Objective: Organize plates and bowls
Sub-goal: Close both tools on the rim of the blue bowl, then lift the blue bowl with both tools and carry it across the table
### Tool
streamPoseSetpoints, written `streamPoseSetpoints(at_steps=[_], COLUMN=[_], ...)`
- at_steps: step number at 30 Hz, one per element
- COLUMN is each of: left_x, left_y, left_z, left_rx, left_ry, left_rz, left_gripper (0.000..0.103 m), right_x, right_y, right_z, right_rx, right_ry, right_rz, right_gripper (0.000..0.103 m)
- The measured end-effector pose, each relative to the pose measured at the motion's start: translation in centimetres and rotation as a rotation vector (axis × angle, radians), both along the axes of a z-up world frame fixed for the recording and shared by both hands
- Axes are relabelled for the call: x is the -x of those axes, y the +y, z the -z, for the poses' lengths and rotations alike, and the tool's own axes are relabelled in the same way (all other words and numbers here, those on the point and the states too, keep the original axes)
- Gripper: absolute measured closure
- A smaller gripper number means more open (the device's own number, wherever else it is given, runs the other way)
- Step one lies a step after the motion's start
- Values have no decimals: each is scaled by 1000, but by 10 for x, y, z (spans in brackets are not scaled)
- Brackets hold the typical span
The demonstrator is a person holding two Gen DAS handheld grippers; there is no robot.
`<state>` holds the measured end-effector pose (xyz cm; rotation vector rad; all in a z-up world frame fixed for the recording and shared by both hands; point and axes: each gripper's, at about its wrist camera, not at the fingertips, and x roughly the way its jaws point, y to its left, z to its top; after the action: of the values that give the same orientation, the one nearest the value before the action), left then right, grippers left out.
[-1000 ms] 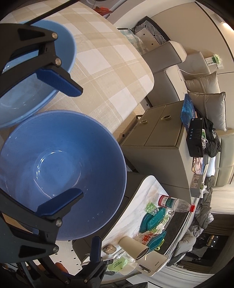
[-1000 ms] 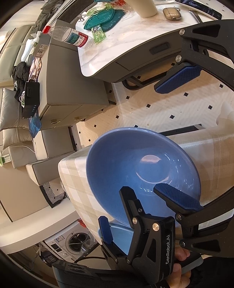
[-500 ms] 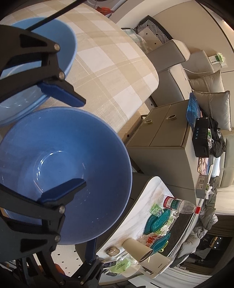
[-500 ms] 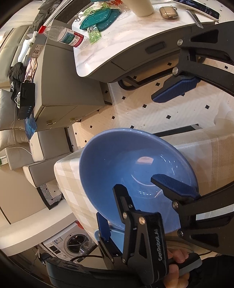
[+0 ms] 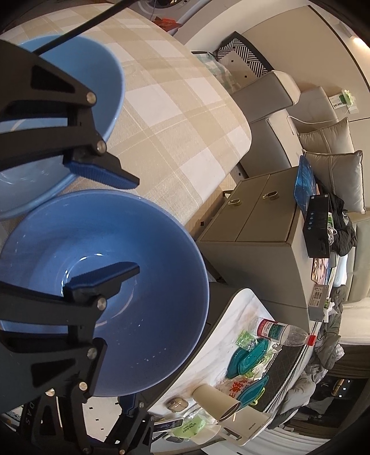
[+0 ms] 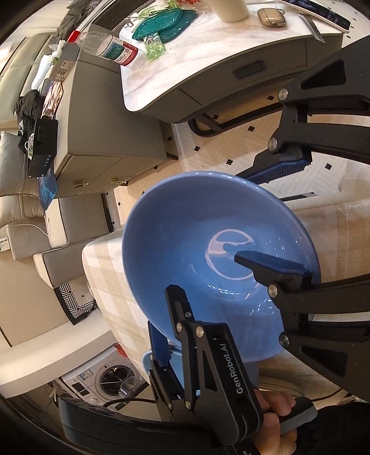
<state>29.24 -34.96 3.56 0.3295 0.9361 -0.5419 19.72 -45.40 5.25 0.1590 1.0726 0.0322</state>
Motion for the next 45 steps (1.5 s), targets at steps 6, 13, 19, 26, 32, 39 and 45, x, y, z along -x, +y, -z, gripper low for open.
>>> streamPoseSetpoints(at_steps=[6, 13, 19, 26, 32, 39, 45], left_x=[1, 2, 4, 4, 5, 6, 9], left_y=[1, 1, 0, 1, 0, -1, -2], left_z=[0, 0, 0, -2, -2, -4, -9], left_rx=[-10, -17, -20, -11, -9, -6, 3], left_ry=[-14, -19, -22, -17, -17, -18, -23], left_rz=[-2, -3, -6, -8, -4, -1, 0], left_gripper=[56, 63, 66, 66, 66, 67, 67], right_x=[1, 3, 1, 0, -1, 0, 2], right_y=[3, 1, 1, 1, -1, -3, -5], right_z=[-2, -2, -2, -4, -4, -8, -14], right_rx=[14, 28, 44, 54, 58, 62, 65], right_ry=[-5, -8, -11, -13, -11, -14, -25], right_rz=[-4, 8, 15, 22, 28, 38, 48], right_gripper=[60, 65, 68, 69, 69, 69, 69])
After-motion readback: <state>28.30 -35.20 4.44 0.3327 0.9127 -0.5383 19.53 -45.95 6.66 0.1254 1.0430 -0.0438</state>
